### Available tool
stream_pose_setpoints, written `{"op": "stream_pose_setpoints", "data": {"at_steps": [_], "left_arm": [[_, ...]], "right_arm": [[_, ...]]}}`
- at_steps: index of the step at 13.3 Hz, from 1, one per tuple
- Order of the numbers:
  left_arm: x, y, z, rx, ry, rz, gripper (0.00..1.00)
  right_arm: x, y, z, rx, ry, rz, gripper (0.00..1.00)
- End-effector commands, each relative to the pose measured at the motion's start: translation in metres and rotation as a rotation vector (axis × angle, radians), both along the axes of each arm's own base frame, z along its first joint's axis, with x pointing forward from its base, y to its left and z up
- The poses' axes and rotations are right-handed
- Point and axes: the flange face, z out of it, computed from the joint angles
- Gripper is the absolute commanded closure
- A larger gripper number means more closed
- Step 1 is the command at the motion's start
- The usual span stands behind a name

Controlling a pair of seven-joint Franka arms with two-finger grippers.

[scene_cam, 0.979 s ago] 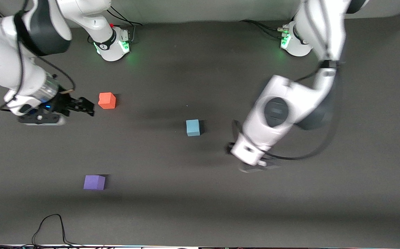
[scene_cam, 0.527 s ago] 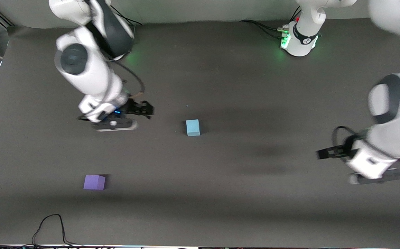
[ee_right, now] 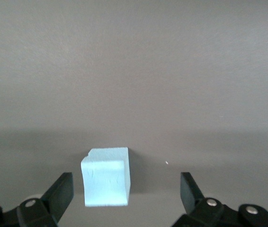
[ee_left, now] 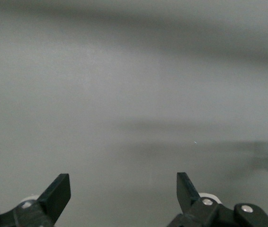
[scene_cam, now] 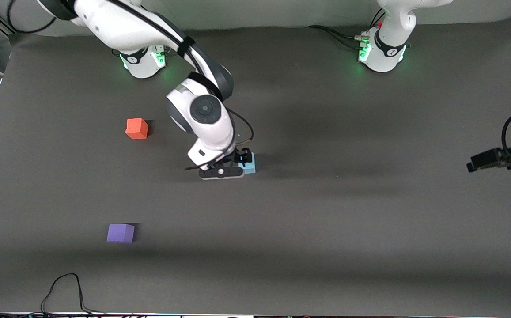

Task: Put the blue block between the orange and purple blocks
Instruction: 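Close the right gripper on the light-blue cube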

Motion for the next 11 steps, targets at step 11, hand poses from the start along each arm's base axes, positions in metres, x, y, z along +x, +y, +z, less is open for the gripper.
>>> {"op": "stream_pose_setpoints", "data": {"at_steps": [11], "left_arm": [[-0.064, -0.030, 0.012, 0.063, -0.029, -0.090, 0.00]], "right_arm": [[-0.040, 0.027, -0.092, -0.002, -0.028, -0.089, 0.23]]}}
